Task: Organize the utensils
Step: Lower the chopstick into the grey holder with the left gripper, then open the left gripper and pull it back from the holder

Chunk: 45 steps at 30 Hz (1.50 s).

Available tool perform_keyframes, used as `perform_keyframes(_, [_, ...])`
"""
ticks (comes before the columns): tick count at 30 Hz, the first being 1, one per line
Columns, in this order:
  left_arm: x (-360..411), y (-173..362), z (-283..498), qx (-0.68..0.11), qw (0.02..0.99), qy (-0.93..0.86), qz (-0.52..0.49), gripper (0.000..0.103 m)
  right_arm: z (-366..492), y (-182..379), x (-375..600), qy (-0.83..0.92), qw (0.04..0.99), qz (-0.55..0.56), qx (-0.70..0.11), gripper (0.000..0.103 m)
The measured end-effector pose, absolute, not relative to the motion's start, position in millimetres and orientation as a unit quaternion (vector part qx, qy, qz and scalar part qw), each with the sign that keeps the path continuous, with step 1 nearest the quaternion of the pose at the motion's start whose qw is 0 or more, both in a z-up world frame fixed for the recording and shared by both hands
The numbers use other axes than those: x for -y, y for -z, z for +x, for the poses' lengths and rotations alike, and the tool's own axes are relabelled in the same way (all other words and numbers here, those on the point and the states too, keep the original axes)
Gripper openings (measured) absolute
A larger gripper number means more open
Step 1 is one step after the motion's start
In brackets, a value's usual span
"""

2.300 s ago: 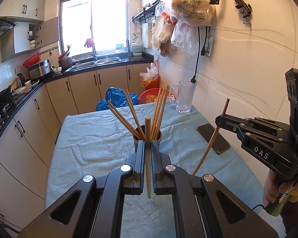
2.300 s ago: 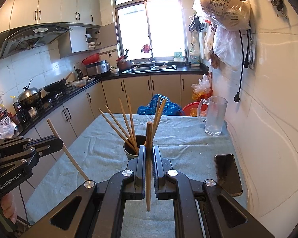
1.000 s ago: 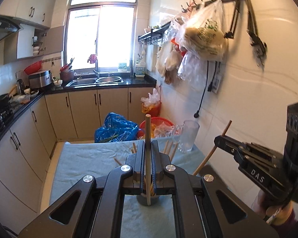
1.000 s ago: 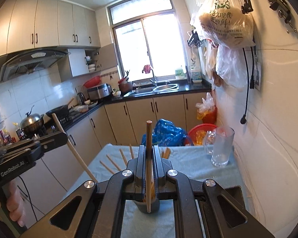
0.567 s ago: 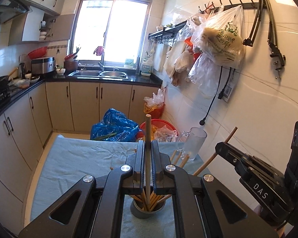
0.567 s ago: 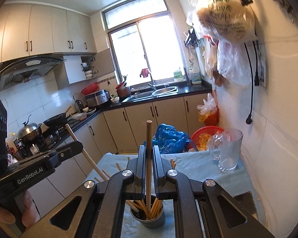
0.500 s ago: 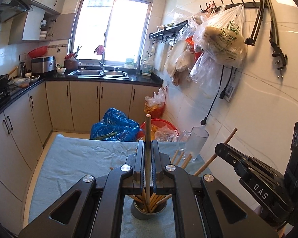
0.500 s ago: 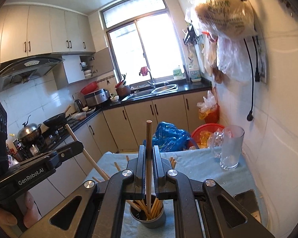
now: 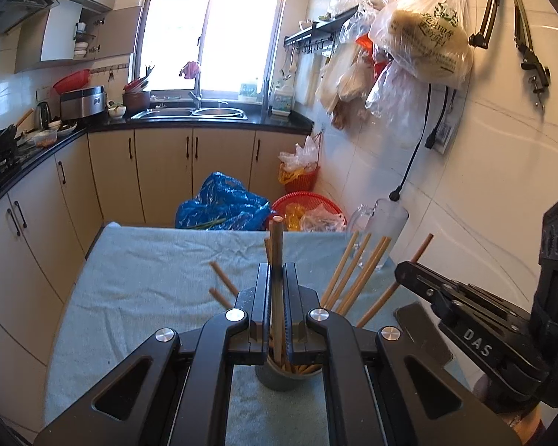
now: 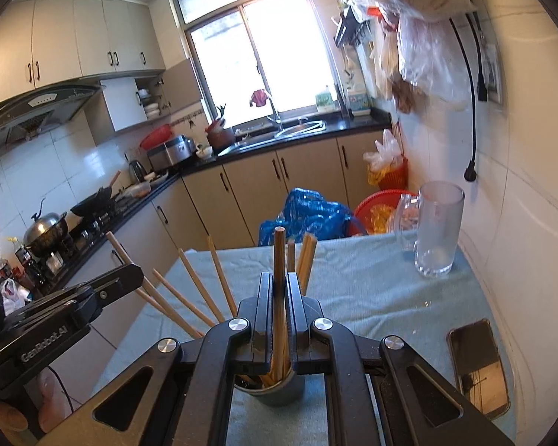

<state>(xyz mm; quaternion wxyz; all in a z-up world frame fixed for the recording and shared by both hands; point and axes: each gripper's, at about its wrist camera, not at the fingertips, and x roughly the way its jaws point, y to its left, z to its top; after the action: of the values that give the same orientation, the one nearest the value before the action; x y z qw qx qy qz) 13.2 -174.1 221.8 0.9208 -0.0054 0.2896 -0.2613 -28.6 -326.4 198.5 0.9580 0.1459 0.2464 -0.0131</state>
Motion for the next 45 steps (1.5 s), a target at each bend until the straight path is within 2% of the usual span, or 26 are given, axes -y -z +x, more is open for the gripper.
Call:
perform_keyframes(8, [172,-205,5,-0.302,0.918,0.257,0.005,0.005,-23,-178,328,0.014,0.952,0.152,-0.265,0.007])
perform_keyframes(25, [173,-188,7,-0.319,0.915,0.247,0.021,0.006,-19,-172,321,0.014,0.951,0.145,-0.272,0.007])
perform_keyframes(32, [168,-174,14,-0.353,0.904,0.242,0.009,0.005,-20,-171,323,0.016,0.95,0.15,-0.274,0.008])
perform_keyframes(45, [159,-178,6,-0.347,0.908,0.236,0.006,0.005,-20,-175,327,0.019,0.949,0.155,-0.275,0.01])
